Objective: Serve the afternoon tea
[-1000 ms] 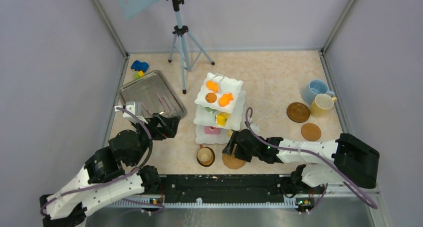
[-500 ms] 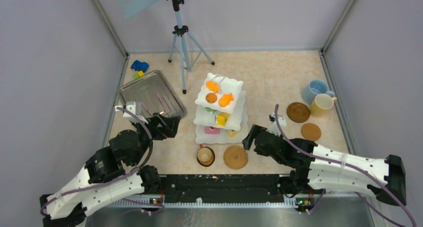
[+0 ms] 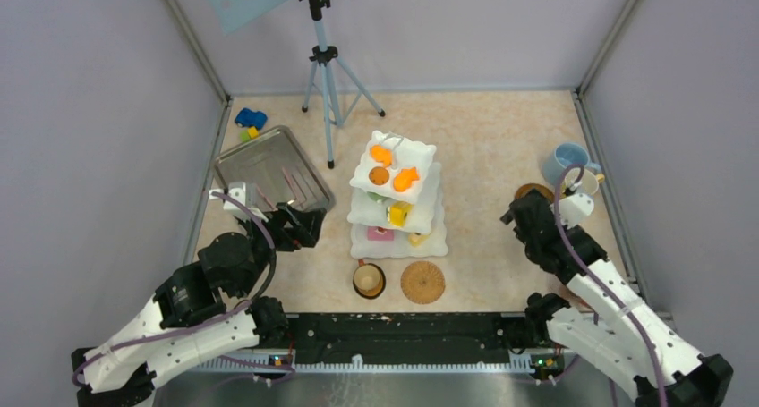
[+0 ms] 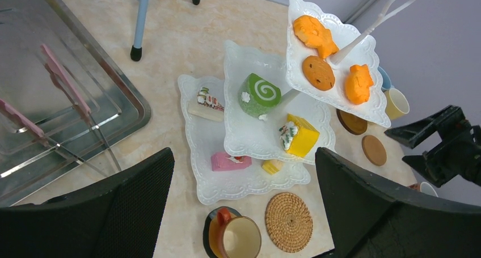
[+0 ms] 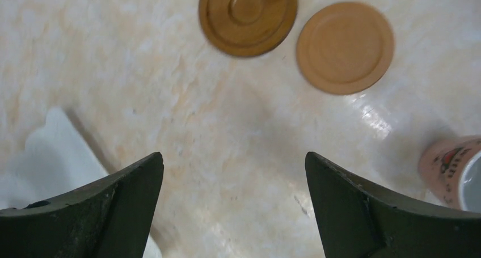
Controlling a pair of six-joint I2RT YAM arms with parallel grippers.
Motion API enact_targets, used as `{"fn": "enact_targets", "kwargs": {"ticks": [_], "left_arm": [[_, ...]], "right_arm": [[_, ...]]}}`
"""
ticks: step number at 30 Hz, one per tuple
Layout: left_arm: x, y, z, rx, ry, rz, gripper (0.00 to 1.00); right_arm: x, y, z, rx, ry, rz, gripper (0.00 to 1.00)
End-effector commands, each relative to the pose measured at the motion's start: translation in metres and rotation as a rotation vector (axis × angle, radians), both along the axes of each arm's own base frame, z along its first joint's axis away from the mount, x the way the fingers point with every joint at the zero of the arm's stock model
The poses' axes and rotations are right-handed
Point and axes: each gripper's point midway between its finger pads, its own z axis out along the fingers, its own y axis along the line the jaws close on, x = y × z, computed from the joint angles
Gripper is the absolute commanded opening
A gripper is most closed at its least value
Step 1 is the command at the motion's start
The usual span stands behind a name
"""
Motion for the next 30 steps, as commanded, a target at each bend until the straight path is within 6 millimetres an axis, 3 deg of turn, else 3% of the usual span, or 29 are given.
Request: {"fn": "enact_targets", "kwargs": {"ticks": [1,5,11,15,21,25,30], "left_arm": [[-0.001,-0.002,0.006,-0.026,-0.013,-0.013,0.99],[-0.002,-0.001,0.005,-0.032,-0.015,-0.017,0.99],[-0.004,-0.006,0.003,-0.027,-0.013,-0.040,0.99],[-0.004,-0.012,0.001,-0.011,-0.019,-0.066,0.99],[-0.004,-0.018,-0.002,0.016,-0.024,-0.094,0.99],[-0.004,-0.021,-0.005,0.028,-0.024,-0.109,0.99],[-0.006,-0.022,-0.008,0.019,-0.019,-0.120,0.99]], "right_arm": [[0.036,-0.019,0.029,0.066,-0.029,-0.049,0.94],[0.057,-0.039,0.031,0.094,0.006,-0.120,0.95],[0.104,-0.065,0.062,0.028,-0.060,-0.127,0.97],[0.130,-0.089,0.073,0.008,-0.057,-0.164,0.96],[0.166,-0.112,0.086,-0.039,-0.014,-0.082,0.93],[0.178,-0.129,0.085,-0.110,0.038,-0.084,0.93],[0.181,-0.150,0.056,-0.130,0.156,-0.082,0.84]]}}
